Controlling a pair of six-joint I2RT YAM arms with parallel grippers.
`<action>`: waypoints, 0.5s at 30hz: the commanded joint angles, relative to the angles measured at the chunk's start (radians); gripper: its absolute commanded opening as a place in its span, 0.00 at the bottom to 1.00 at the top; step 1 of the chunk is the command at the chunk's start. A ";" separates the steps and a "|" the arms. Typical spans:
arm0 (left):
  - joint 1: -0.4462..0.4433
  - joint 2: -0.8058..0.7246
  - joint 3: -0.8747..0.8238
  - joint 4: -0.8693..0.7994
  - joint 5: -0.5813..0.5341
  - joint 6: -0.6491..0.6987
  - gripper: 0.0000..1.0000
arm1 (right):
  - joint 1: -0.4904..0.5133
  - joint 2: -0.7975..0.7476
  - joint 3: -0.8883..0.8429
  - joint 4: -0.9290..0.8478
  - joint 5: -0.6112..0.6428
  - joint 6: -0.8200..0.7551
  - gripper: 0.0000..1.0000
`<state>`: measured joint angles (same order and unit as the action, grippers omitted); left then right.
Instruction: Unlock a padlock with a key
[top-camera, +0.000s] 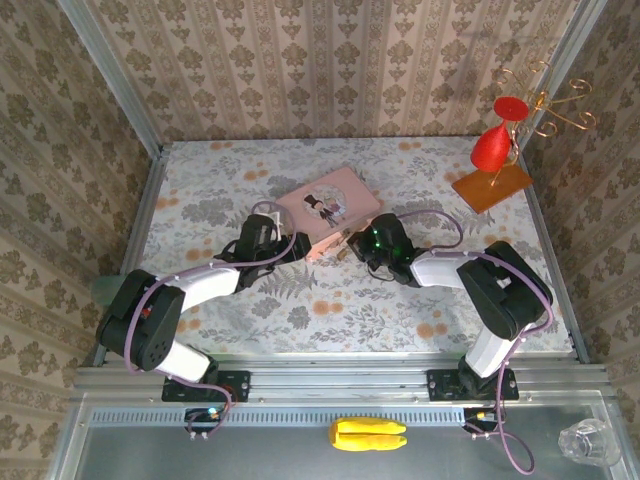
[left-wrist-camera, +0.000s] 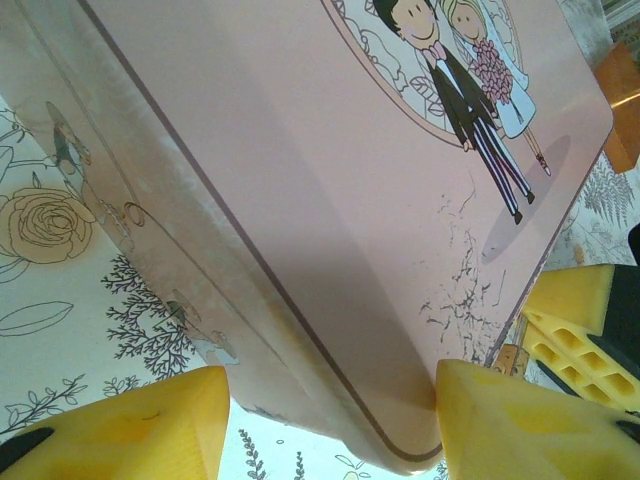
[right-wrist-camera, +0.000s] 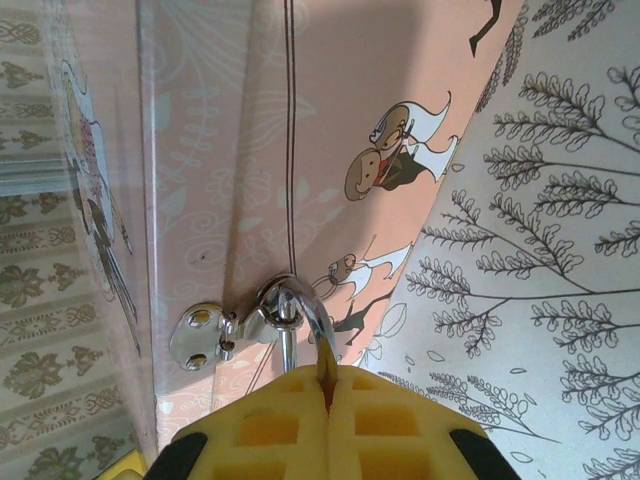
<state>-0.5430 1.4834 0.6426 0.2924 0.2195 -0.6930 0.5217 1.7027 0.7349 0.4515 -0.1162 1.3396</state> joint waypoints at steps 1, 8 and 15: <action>0.000 0.010 -0.031 -0.099 -0.031 -0.004 0.56 | -0.043 -0.024 -0.033 0.087 0.057 0.018 0.00; -0.003 0.036 -0.007 -0.102 -0.017 -0.009 0.56 | -0.057 0.014 -0.055 0.198 0.033 0.043 0.00; -0.025 0.057 0.055 -0.147 -0.013 -0.018 0.57 | -0.076 0.073 -0.088 0.299 0.026 0.095 0.00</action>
<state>-0.5560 1.5005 0.6731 0.2649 0.2226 -0.7044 0.4603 1.7527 0.6617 0.6567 -0.1192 1.4002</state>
